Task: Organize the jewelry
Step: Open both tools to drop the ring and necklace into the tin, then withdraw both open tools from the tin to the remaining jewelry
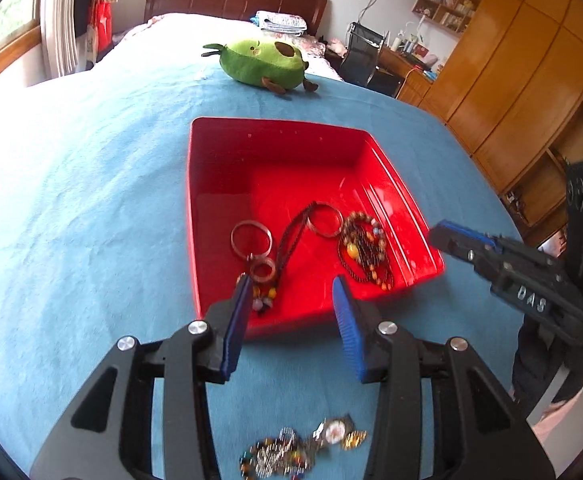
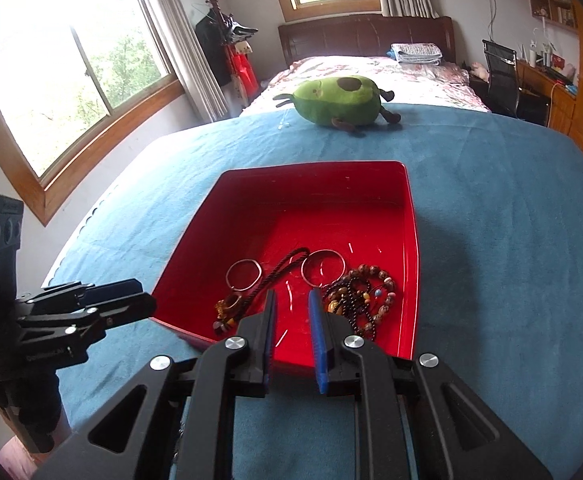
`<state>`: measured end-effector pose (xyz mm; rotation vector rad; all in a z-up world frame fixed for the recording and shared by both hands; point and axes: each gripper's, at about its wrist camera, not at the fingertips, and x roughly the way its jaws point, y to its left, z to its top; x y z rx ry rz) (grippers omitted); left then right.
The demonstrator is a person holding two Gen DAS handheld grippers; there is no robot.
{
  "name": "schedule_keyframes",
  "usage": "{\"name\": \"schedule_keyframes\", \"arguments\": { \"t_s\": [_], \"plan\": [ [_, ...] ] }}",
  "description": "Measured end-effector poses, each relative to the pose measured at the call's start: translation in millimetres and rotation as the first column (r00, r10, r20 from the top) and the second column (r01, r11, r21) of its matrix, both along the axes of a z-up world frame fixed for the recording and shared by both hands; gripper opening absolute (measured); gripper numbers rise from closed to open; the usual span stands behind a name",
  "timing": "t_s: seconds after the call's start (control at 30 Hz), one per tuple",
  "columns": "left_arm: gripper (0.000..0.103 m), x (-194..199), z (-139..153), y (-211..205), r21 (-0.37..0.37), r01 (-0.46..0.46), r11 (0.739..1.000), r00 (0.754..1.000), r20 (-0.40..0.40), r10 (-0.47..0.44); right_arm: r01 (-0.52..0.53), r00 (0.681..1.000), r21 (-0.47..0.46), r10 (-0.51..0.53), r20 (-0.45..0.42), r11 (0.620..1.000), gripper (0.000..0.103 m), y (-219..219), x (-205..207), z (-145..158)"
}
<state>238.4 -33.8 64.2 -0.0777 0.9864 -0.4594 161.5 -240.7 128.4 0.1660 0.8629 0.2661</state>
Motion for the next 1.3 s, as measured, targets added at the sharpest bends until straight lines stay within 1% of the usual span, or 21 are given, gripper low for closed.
{"name": "schedule_keyframes", "arguments": {
  "t_s": [0.1,0.23,0.3,0.4,0.5,0.57,0.7,0.87,1.0,1.17,1.3],
  "plan": [
    [0.041,-19.6,-1.2,10.0,0.015,-0.005,1.000,1.000,0.005,0.005,-0.023,1.000,0.004,0.023,-0.003,1.000,0.017,4.3,-11.8,-0.3],
    [0.041,-41.2,-10.2,25.0,0.031,-0.021,0.999,1.000,-0.005,0.022,-0.063,0.997,-0.002,0.063,-0.033,0.998,0.017,14.8,-29.3,-9.2],
    [0.045,-53.0,-20.1,35.0,0.034,-0.034,0.999,0.999,-0.011,0.034,-0.084,0.995,-0.001,0.084,-0.060,0.996,0.017,20.7,-36.9,-16.7],
    [0.045,-68.1,-40.3,47.5,0.056,-0.052,0.997,0.998,-0.033,0.054,-0.126,0.987,0.012,0.127,-0.099,0.992,0.017,28.5,-55.5,-35.0],
    [0.045,-82.8,-62.1,57.8,0.073,-0.064,0.995,0.995,-0.067,0.069,-0.164,0.973,0.048,0.170,-0.157,0.985,0.017,35.9,-77.1,-62.1],
    [0.045,-92.0,-76.0,63.8,0.068,-0.062,0.996,0.992,-0.103,0.068,-0.182,0.965,0.051,0.188,-0.183,0.982,0.017,41.9,-87.9,-75.1],
    [0.045,-105.6,-91.3,72.0,0.060,-0.082,0.995,0.988,-0.127,0.089,-0.204,0.953,0.060,0.212,-0.214,0.977,0.017,51.3,-103.7,-90.9],
    [0.047,-115.8,-97.4,72.0,0.056,-0.086,0.995,0.987,-0.134,0.093,-0.208,0.947,0.060,0.216,-0.239,0.976,0.017,55.3,-108.4,-102.3],
    [0.049,-119.7,-97.3,70.4,0.081,-0.100,0.992,0.987,-0.116,0.109,-0.213,0.943,0.059,0.221,-0.248,0.975,0.017,59.0,-107.9,-105.9],
    [0.050,-120.7,-99.2,71.3,0.077,-0.104,0.992,0.986,-0.121,0.113,-0.213,0.939,0.048,0.218,-0.267,0.976,0.017,62.9,-99.1,-112.5],
    [0.051,-119.9,-101.2,72.9,0.079,-0.112,0.991,0.985,-0.125,0.121,-0.207,0.938,0.058,0.215,-0.273,0.977,0.017,62.2,-102.9,-112.6]
  ]
}}
